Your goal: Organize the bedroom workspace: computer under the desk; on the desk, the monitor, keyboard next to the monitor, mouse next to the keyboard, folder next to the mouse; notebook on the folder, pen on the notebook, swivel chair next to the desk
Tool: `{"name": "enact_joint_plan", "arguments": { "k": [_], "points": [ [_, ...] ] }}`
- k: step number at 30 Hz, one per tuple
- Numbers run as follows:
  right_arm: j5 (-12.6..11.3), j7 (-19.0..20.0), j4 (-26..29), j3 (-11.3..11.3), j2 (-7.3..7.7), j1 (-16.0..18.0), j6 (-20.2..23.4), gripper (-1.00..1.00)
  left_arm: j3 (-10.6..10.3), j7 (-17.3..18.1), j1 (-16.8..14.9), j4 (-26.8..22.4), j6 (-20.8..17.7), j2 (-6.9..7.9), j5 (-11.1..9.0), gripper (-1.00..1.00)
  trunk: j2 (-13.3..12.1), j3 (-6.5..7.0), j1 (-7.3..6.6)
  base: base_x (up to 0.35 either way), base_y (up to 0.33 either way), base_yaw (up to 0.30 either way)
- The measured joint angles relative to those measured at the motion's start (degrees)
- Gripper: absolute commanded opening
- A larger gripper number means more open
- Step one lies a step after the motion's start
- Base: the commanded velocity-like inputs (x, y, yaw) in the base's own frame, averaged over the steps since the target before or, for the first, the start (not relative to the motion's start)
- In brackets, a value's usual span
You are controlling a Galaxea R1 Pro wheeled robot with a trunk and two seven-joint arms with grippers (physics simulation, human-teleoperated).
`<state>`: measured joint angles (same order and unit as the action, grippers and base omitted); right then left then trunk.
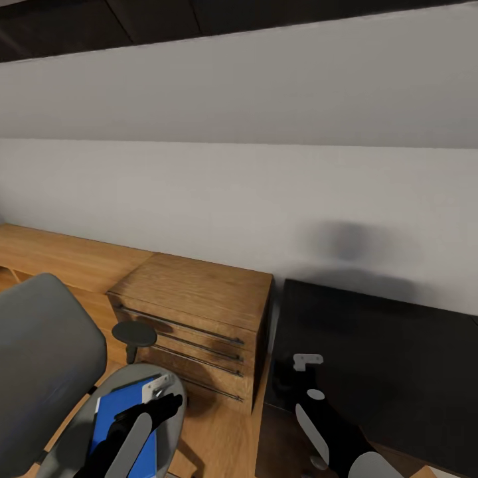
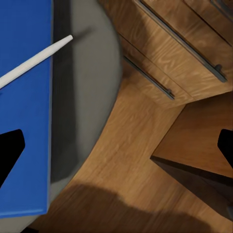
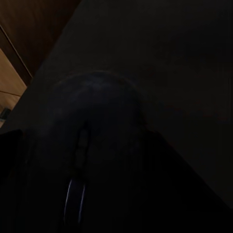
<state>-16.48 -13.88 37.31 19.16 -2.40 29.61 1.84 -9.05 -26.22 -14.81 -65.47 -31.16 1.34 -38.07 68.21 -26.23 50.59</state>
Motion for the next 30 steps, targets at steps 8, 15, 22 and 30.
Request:
{"name": "enact_joint_plan", "arguments": {
  "k": [8,15,22,30],
  "points": [
    [0.2,0.0,-1.8,0.0,0.05,0.0,-0.2,1.00,0.0,0.0,0.0,0.1,0.0,0.07,0.0,1.00,-3.2,1.44,-1.75,0.000,0.000,0.000],
    [-0.2,0.0,-1.8,0.0,0.06,0.0,-0.1,1.00,0.0,0.0,0.0,0.2,0.0,0.08,0.1,1.00,-6.0,2.68,-3.28,0.000,0.000,0.000],
    [-0.2,0.0,-1.8,0.1,0.06,0.0,-0.2,1.00,0.0,0.0,0.0,0.2,0.0,0.05,0.1,1.00,-8.8,3.94,-4.82,0.000,0.000,0.000],
    [-0.2,0.0,-1.8,0.1,0.06,0.0,-0.2,1.00,-0.1,0.0,0.0,0.3,0.0,0.03,0.1,1.00,-12.0,5.38,-6.58,0.000,0.000,0.000]
  ]
}}
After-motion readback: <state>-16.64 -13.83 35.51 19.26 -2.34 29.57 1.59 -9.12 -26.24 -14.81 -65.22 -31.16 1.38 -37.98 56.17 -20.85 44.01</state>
